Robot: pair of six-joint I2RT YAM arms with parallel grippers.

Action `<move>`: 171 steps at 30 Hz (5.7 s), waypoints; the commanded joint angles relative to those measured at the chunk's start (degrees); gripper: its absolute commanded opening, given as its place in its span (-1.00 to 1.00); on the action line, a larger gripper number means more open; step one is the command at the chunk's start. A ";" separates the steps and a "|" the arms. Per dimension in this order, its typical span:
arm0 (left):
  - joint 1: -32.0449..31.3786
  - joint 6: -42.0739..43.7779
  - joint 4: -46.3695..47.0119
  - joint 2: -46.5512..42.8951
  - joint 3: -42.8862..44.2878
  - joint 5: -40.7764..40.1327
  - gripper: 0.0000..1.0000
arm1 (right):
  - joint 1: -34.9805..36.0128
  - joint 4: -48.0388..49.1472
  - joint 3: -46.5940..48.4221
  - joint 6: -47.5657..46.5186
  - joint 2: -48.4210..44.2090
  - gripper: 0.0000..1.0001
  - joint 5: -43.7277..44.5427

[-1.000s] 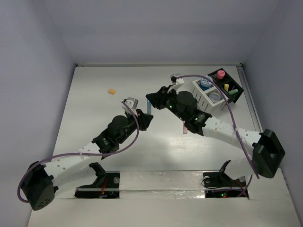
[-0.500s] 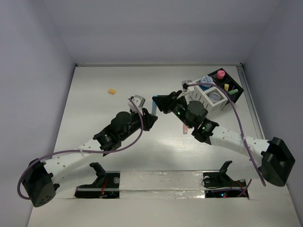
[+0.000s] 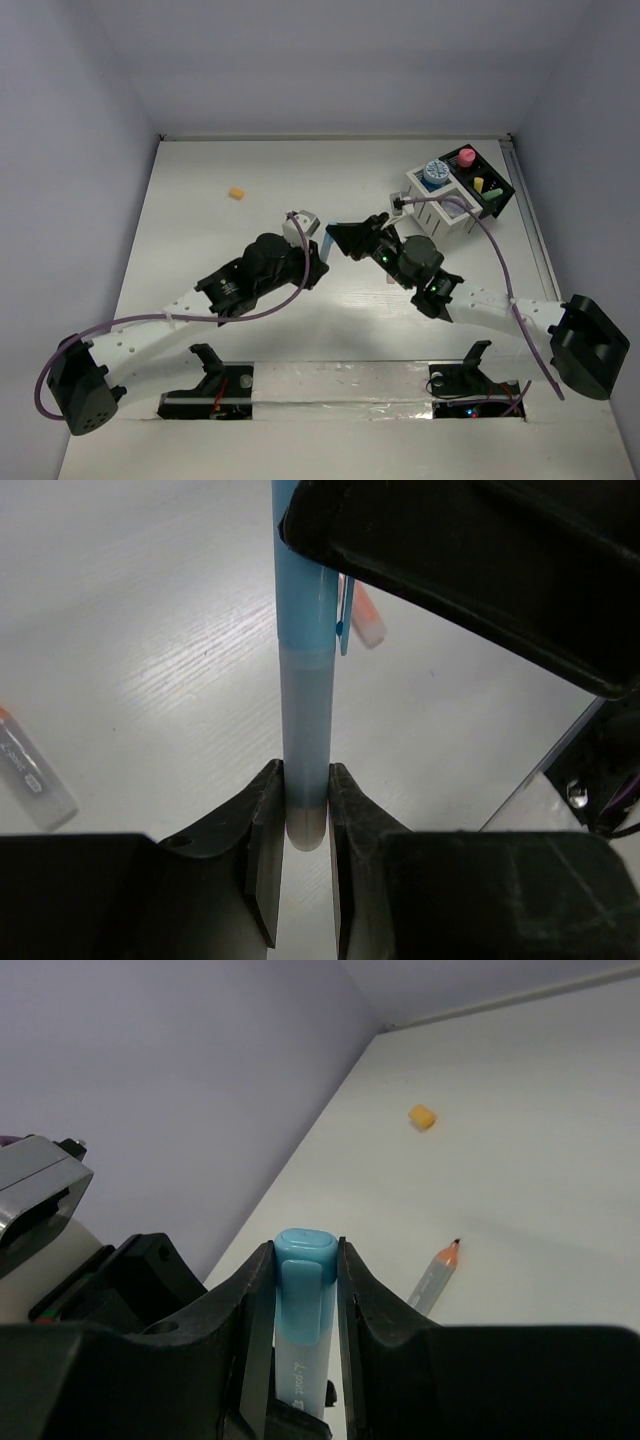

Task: Sort the stationery into containers
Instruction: Close the pen cap on the pen, then place the pen in the storage box, then pick up the pen cap from the center of the board.

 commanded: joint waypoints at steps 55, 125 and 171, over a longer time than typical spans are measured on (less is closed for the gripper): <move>1.15 -3.89 21.77 -25.26 -23.94 -3.01 0.98 | -54.43 -22.07 35.05 -32.70 19.06 -1.00 29.07; 34.55 -21.20 13.95 32.55 11.38 -20.34 0.63 | -17.69 -35.87 1.66 -16.10 -7.28 0.65 -26.38; 40.36 -7.68 -1.88 62.72 44.09 -20.95 -1.00 | -16.64 -29.80 -2.39 -12.85 -9.48 0.66 -30.96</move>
